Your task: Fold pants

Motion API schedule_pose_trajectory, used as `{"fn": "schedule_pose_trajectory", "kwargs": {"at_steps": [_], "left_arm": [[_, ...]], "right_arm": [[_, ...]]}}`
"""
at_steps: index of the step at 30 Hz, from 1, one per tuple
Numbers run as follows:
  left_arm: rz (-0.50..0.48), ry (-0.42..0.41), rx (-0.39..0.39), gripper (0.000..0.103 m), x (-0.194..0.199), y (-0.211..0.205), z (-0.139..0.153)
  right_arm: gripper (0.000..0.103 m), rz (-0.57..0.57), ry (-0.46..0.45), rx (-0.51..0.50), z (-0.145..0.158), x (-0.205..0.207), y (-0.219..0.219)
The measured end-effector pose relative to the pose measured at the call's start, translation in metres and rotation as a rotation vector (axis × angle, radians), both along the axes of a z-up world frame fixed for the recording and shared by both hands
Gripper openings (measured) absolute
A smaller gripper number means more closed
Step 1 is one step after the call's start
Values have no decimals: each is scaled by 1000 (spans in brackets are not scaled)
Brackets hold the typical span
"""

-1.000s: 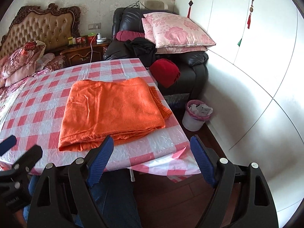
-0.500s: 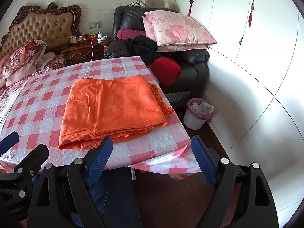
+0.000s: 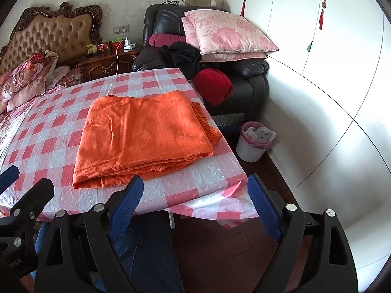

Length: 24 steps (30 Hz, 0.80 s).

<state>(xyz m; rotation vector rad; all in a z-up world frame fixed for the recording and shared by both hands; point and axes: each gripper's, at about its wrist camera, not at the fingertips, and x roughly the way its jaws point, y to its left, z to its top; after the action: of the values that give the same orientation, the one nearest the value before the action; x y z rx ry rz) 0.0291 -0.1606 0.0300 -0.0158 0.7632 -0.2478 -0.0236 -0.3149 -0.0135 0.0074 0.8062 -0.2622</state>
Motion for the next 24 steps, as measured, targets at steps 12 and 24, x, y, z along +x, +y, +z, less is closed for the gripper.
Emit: {"fn": "schedule_pose_trajectory", "kwargs": {"at_steps": [12,24], "left_arm": [[-13,2,6,101,-1,-2,-3],[-13,6,4,101,0,-1,-4]], "right_arm": [[83,1,0,-1,0,0,0],[83,3,1,1,-4,-1,0]]}}
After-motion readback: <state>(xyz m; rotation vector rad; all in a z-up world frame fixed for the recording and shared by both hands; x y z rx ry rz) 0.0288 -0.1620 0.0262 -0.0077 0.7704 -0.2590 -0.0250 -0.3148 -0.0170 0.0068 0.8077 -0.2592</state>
